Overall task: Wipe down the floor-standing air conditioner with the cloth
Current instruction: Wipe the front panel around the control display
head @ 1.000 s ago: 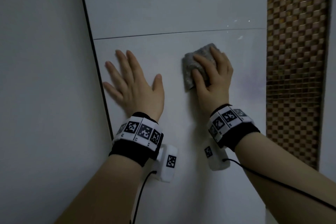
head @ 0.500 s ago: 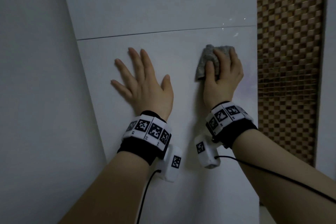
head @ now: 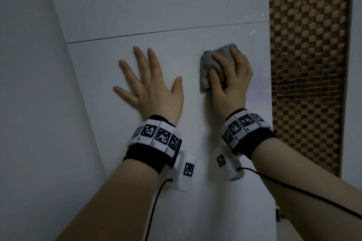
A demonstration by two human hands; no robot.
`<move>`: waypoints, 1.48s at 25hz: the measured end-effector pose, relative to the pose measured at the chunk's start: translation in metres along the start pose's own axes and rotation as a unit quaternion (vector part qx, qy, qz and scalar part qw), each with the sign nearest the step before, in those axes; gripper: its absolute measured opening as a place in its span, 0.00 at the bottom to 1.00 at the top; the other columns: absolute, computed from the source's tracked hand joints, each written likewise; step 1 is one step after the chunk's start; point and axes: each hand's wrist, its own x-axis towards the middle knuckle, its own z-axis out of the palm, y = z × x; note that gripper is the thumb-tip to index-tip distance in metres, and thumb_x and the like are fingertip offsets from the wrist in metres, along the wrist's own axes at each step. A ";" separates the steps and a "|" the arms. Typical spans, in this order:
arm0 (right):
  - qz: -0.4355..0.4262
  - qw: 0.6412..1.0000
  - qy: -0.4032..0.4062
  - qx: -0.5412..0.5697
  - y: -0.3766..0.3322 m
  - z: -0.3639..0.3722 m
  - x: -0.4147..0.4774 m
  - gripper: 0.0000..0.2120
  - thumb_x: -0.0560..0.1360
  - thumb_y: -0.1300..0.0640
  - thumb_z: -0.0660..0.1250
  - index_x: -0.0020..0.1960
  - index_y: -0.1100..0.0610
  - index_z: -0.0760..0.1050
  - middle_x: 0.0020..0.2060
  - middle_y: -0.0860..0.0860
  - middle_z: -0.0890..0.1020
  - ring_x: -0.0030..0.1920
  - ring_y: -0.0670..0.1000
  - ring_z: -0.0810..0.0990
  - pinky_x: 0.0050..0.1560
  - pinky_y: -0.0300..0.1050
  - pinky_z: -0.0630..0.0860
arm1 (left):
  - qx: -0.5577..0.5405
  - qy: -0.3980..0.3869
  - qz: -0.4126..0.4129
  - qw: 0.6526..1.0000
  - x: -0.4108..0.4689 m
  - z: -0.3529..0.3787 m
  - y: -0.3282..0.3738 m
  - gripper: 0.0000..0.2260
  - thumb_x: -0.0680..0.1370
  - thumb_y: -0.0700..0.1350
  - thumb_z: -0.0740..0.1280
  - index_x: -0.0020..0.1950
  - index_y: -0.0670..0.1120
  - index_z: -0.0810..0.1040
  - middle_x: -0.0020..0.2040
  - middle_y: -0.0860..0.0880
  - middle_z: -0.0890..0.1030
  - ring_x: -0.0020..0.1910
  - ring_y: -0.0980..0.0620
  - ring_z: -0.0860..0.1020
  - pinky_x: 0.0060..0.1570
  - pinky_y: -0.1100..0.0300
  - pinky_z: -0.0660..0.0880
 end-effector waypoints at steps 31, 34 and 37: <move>0.081 0.994 0.067 0.014 0.043 -0.031 0.035 0.16 0.78 0.54 0.63 0.65 0.53 0.72 0.72 0.55 0.63 0.72 0.59 0.59 0.73 0.54 0.53 | 0.046 0.010 0.036 0.998 -0.003 0.019 0.046 0.37 0.74 0.61 0.59 0.78 0.56 0.46 0.78 0.56 0.41 0.76 0.42 0.36 0.67 0.33 0.35; 0.072 0.996 0.058 -0.012 0.034 -0.026 0.036 0.17 0.78 0.54 0.62 0.66 0.52 0.72 0.72 0.56 0.63 0.72 0.60 0.58 0.72 0.55 0.53 | 0.041 0.012 0.035 0.998 -0.003 0.019 0.045 0.37 0.74 0.61 0.60 0.78 0.56 0.47 0.78 0.56 0.42 0.76 0.43 0.37 0.67 0.33 0.34; -0.005 1.000 -0.001 -0.007 0.041 -0.029 0.037 0.17 0.78 0.54 0.63 0.66 0.51 0.72 0.72 0.54 0.62 0.72 0.59 0.57 0.73 0.55 0.53 | 0.040 0.014 0.034 0.999 -0.003 0.019 0.046 0.36 0.74 0.61 0.61 0.78 0.56 0.47 0.78 0.56 0.42 0.76 0.43 0.37 0.67 0.33 0.34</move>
